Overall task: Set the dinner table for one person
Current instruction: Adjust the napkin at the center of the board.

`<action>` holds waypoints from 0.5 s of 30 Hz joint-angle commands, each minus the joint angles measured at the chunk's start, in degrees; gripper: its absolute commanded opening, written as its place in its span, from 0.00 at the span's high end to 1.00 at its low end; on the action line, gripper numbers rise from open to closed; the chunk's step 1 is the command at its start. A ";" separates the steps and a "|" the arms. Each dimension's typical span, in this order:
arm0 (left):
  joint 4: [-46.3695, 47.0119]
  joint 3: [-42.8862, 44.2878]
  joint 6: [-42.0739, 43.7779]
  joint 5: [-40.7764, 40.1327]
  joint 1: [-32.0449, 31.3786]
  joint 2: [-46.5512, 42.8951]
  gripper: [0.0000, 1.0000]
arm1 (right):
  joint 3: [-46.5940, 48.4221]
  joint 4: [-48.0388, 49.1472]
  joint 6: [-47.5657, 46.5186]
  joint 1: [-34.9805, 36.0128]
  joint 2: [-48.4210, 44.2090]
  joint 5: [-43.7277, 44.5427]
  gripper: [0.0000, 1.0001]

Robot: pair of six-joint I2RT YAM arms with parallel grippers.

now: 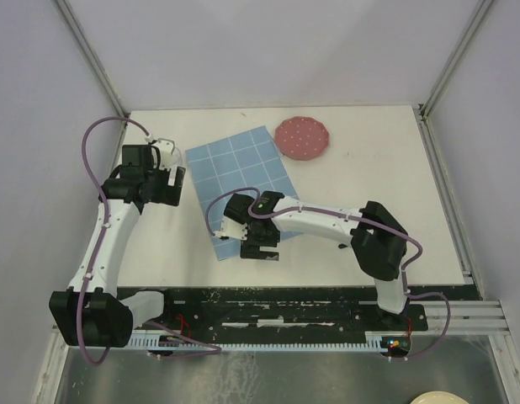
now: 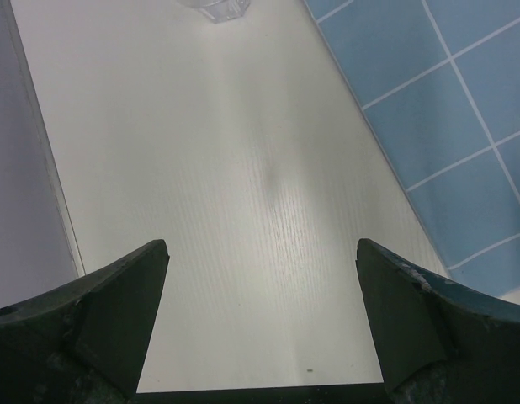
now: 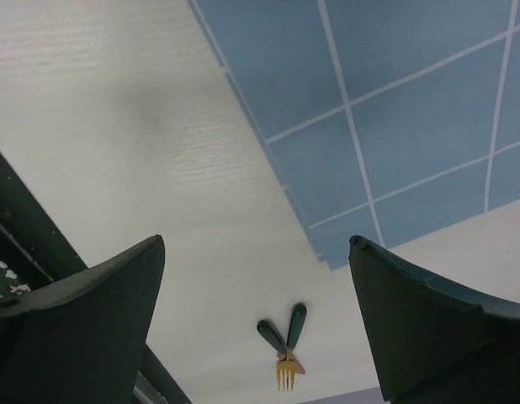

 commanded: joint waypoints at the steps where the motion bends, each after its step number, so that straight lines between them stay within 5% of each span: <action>1: 1.87 3.13 2.65 -2.03 -0.04 -0.84 0.01 | 4.68 3.56 -1.71 -0.13 4.24 -0.27 0.01; 15: -0.82 3.30 3.55 -4.83 -0.04 -3.58 0.01 | 8.82 9.86 -1.89 -0.09 13.79 -2.83 0.01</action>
